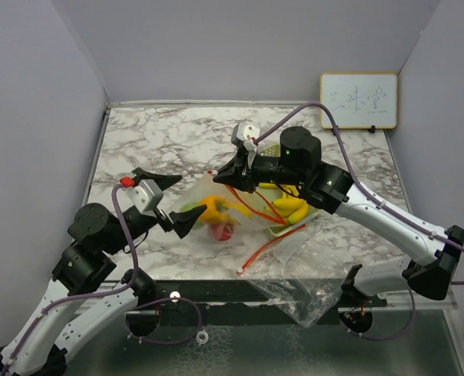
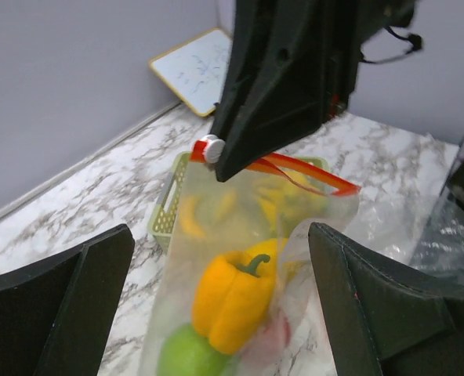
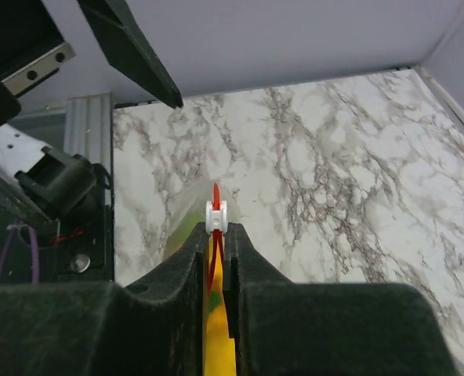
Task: Place the food in the zip-top bag and seal the zipper
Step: Zip the zipper food storage bag at the center of the board.
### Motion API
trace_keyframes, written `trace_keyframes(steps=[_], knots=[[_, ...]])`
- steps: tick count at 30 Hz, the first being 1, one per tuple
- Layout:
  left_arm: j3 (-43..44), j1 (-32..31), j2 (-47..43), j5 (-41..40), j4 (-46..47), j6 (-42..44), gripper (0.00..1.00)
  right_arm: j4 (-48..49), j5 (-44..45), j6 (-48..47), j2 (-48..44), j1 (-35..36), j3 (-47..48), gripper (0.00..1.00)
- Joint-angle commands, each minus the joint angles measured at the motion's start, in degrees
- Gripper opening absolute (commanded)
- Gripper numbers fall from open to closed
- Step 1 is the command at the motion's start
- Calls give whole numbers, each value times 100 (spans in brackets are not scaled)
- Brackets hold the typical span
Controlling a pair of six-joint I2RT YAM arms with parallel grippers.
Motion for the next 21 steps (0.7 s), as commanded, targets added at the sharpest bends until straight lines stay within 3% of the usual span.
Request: trace_keyframes(steps=[1,8,15,21], knots=[[-296,13,-142,1686,271,879,96,-125,-1120,-435,-200,-17,241,5],[-383,15,-107,2136,292,876,94,-218,-2121,-622,-275,-17,195,5],[-273,13,301,2199,260,705,71,-287,-2464,-731,-310,-17,164,5],[-300,14,529,1945,465,501,67,-379,-2518,-786,-254,-17,220,5]])
